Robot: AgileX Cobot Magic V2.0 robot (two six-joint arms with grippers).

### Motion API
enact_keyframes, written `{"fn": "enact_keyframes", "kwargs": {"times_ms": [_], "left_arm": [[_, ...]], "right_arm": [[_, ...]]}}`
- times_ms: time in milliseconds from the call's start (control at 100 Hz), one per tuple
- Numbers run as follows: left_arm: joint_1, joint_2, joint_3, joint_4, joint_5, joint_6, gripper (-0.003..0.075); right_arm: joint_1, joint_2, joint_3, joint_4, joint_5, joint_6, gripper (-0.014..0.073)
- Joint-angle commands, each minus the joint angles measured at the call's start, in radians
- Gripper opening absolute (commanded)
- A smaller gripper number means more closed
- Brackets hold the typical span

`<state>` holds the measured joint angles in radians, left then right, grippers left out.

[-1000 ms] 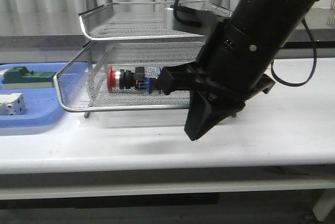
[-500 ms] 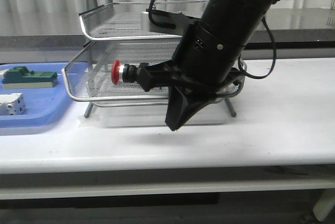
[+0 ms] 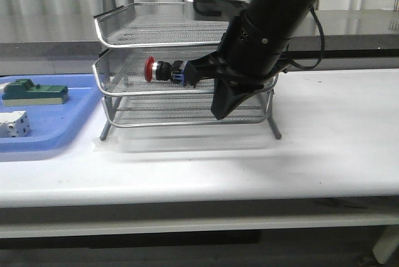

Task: Place button on rack with both arms
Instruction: 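Push the middle mesh tray back into the rack with the right gripper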

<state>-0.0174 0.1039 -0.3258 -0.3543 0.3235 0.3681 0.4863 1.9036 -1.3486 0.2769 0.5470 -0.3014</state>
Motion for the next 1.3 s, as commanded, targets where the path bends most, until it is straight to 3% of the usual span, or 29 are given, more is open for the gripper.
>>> {"fn": "enact_keyframes", "kwargs": {"times_ms": [0, 250, 570, 960, 1290], "left_arm": [[0.003, 0.012, -0.025, -0.018, -0.082, -0.011, -0.0020], [0.003, 0.012, -0.025, -0.018, -0.082, -0.011, -0.0020], [0.003, 0.012, -0.025, -0.018, -0.082, -0.011, -0.0020], [0.003, 0.012, -0.025, -0.018, -0.082, -0.011, -0.0020], [0.003, 0.012, -0.025, -0.018, -0.082, -0.011, -0.0020]], "right_arm": [[-0.026, -0.049, -0.034, -0.011, -0.085, -0.013, -0.0058], [-0.057, -0.050, -0.034, -0.022, -0.115, -0.013, -0.0058], [-0.055, -0.069, -0.034, -0.021, -0.013, -0.012, -0.0058], [-0.064, -0.250, -0.019, -0.021, 0.070, -0.004, -0.0058], [-0.145, -0.483, 0.214, -0.022, -0.042, 0.018, -0.0058]]}}
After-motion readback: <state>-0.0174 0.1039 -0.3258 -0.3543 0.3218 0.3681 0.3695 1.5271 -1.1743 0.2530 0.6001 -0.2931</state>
